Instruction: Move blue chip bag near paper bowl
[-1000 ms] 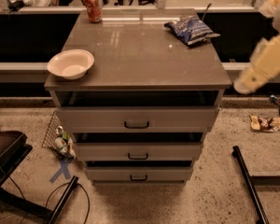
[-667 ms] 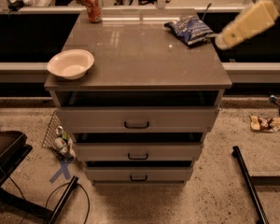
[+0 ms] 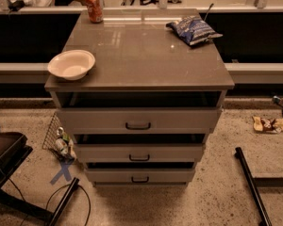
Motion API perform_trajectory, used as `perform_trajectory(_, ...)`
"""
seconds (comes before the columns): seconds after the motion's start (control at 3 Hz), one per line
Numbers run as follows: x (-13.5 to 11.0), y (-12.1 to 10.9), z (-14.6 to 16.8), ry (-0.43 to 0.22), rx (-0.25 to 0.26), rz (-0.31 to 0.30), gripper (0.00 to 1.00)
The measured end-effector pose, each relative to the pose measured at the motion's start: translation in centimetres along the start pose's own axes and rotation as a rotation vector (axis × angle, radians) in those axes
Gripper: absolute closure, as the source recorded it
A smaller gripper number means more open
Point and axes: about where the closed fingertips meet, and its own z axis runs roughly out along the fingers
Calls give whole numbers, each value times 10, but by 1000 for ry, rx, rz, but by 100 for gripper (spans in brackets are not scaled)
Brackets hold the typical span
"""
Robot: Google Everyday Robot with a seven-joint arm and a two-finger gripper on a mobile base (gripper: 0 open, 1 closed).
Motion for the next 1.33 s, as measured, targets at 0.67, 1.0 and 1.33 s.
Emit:
perform_trajectory(0.67,-12,-13,4,-53,49,63,0)
perform_trajectory(1.0,1,4,47,-64,2,68,0)
perform_trajectory(1.33,20,14,87,-51,-45,50,0)
